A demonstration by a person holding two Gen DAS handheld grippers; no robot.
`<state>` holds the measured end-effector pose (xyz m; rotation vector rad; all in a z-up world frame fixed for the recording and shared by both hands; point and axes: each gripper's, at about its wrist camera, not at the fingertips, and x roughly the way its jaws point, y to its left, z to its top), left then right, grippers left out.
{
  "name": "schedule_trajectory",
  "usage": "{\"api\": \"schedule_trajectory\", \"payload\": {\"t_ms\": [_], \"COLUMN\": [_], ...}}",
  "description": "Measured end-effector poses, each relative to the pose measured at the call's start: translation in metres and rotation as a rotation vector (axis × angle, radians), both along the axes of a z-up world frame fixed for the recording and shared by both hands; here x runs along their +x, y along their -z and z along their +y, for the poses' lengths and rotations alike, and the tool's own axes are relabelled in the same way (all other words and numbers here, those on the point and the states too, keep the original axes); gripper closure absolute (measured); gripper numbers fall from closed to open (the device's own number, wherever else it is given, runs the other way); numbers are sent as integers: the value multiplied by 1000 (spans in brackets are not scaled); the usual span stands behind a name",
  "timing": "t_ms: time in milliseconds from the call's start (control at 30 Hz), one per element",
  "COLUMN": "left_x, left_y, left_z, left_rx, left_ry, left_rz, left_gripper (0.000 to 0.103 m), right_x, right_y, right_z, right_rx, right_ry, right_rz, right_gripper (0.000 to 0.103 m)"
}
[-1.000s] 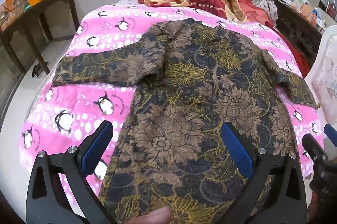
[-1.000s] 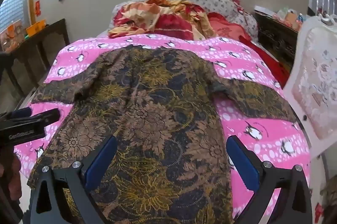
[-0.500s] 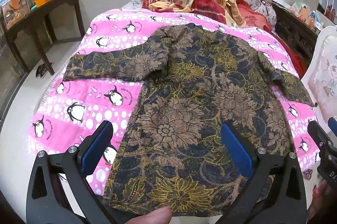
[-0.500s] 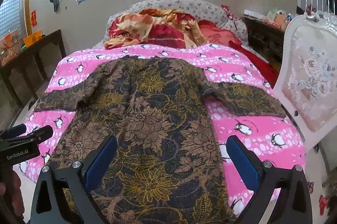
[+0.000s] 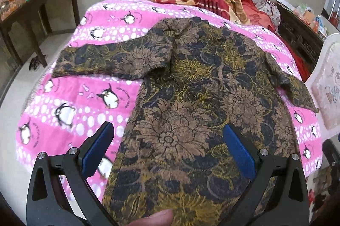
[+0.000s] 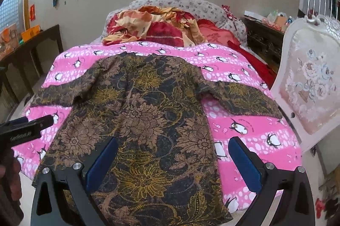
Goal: Fold small clothes
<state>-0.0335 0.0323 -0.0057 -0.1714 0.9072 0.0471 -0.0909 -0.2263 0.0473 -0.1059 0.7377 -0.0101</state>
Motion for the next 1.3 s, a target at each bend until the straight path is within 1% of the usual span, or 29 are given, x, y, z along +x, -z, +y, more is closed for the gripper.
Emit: {"api": "schedule_trajectory", "payload": {"t_ms": [133, 267, 433, 600, 667, 800, 900, 1000, 1067, 1167, 1300], "left_x": [17, 30, 32, 28, 24, 14, 14, 14, 16, 23, 39], "left_y": [14, 26, 23, 17, 12, 6, 6, 4, 4, 5, 13], "left_z": [15, 39, 54, 51, 50, 38, 29, 14, 1, -21, -53], "left_rx": [-34, -79, -91, -44, -44, -7, 11, 20, 51, 109, 181], "left_ry": [12, -19, -32, -24, -25, -28, -40, -50, -43, -44, -26], "left_rz": [19, 56, 74, 77, 63, 35, 36, 36, 39, 52, 76], "left_gripper": [0, 0, 0, 0, 0, 0, 0, 0, 0, 0, 0], "right_x": [10, 28, 48, 69, 77, 88, 84, 70, 61, 52, 51], "right_y": [-3, 0, -6, -15, -14, -12, -13, -13, -10, 3, 19], "right_z": [9, 28, 40, 44, 44, 42, 36, 23, 14, -6, -31], "right_rx": [-32, -107, -110, -68, -49, -4, 8, 7, -3, -16, -18], "right_ry": [20, 27, 45, 65, 71, 59, 36, 15, 2, -18, -27], "right_rz": [-12, -19, -64, -120, -116, -100, -115, -150, -169, -181, -178], "right_gripper": [0, 0, 0, 0, 0, 0, 0, 0, 0, 0, 0]}}
